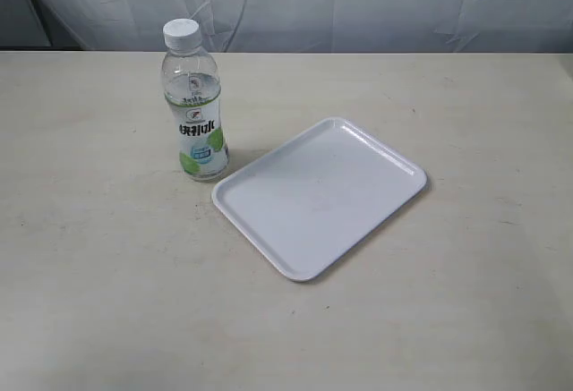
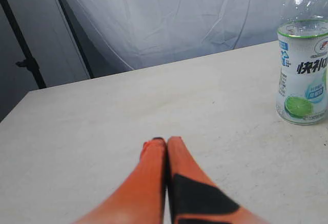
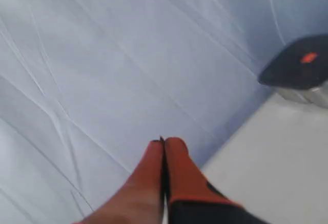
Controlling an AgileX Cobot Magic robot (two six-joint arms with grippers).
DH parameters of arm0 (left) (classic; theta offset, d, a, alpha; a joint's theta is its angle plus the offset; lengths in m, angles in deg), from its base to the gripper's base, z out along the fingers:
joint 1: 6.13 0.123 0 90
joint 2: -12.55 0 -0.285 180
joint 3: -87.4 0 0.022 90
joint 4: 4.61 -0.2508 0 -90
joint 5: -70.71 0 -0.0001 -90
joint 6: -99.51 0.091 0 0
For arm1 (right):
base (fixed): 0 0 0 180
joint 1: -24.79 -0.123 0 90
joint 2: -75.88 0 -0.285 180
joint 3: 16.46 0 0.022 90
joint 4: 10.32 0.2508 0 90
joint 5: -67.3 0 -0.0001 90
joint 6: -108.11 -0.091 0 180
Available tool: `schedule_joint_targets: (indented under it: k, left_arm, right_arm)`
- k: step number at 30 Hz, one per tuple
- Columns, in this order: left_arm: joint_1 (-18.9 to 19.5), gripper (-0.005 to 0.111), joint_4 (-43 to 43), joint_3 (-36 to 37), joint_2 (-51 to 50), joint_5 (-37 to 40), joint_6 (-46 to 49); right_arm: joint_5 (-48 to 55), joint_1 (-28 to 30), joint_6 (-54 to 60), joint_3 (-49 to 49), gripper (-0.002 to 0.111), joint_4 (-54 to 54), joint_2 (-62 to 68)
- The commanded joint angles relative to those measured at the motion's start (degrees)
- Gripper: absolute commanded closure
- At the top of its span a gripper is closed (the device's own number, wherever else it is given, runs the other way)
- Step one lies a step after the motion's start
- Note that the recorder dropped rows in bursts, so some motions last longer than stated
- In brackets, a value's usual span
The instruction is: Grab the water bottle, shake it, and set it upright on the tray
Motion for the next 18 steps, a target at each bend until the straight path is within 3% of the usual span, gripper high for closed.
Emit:
schedule_joint_targets:
  k: [1, 5, 7, 9, 11, 13, 14, 16, 18]
  left_arm:
    - [0.0, 0.106, 0.1, 0.2, 0.3, 0.1, -0.1]
    - [0.0, 0.106, 0.1, 0.2, 0.3, 0.1, -0.1]
    - [0.0, 0.106, 0.1, 0.2, 0.3, 0.1, -0.1]
    - [0.0, 0.106, 0.1, 0.2, 0.3, 0.1, -0.1]
    - [0.0, 0.106, 0.1, 0.2, 0.3, 0.1, -0.1]
    - [0.0, 0.106, 0.1, 0.2, 0.3, 0.1, -0.1]
    - [0.0, 0.106, 0.1, 0.2, 0.3, 0.1, -0.1]
    - [0.0, 0.106, 0.1, 0.2, 0.3, 0.1, -0.1]
    - [0.0, 0.106, 0.1, 0.2, 0.3, 0.1, -0.1]
  right_arm:
    - [-12.6, 0.2, -7.6, 1.3, 0.109, 14.0, -0.4]
    - [3.8, 0.2, -14.2, 14.2, 0.109, 3.4, -0.4]
    - [4.5, 0.1, -7.3, 19.5, 0.109, -3.3, -0.4]
    - [12.0, 0.1, -0.2, 24.8, 0.109, -6.2, 3.5]
    - [28.7, 0.1, 21.7, 33.0, 0.109, 4.9, 15.3]
    - [36.4, 0.1, 46.6, 37.4, 0.109, 22.0, 26.8]
    - [41.1, 0.1, 65.3, 40.0, 0.109, 32.2, 36.0]
    - [41.7, 0.1, 79.0, 42.3, 0.109, 42.9, 45.9]
    - [40.0, 0.1, 80.0, 42.9, 0.109, 46.1, 50.5]
